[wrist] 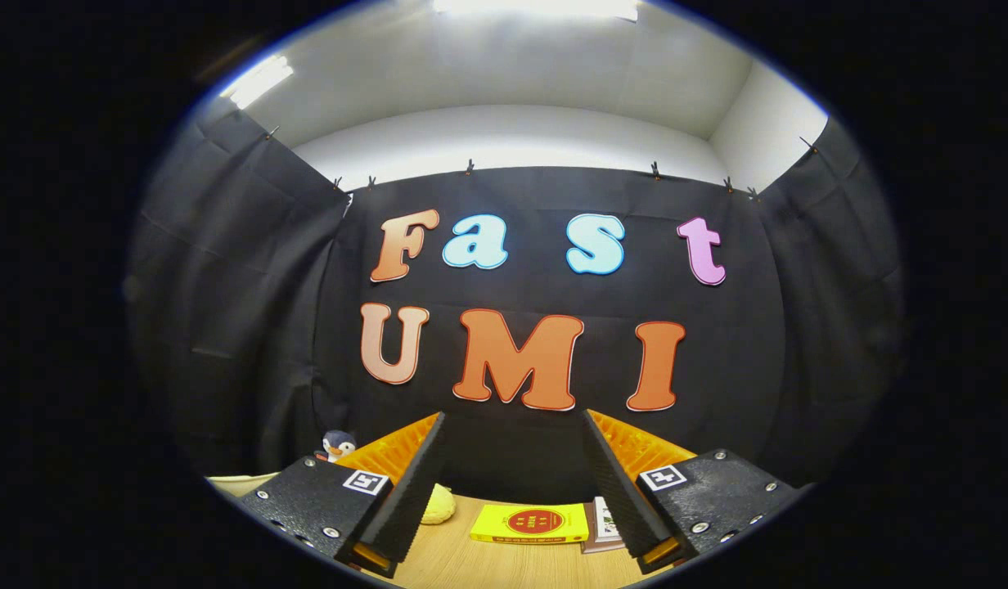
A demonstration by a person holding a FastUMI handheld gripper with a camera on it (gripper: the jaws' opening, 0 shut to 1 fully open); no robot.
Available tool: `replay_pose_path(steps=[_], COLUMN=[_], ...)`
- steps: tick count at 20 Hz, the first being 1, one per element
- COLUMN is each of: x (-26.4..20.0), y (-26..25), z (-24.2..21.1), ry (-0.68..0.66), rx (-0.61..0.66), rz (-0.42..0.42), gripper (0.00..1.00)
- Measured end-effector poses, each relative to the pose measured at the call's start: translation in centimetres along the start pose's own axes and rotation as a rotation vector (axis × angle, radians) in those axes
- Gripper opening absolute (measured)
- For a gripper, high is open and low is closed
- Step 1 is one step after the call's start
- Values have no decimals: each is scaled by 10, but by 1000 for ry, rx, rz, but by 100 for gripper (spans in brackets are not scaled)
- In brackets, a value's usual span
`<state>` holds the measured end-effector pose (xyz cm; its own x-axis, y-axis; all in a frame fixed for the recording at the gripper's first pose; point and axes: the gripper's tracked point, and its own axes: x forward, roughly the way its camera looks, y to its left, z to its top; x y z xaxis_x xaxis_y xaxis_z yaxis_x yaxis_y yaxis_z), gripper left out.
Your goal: Open the storage box then place both shoes into the box .Put the left shoe in first, then the right shoe, with the right side of both shoes facing outward in a uniform manner.
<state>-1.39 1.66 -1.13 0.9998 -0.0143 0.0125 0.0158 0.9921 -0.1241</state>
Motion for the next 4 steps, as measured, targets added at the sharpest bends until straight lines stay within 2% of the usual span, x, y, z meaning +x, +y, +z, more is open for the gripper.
replay_pose_path(steps=[4], x=[3], y=[-3], z=[-2], ry=[5], rx=[13], rz=[-7], gripper=[96])
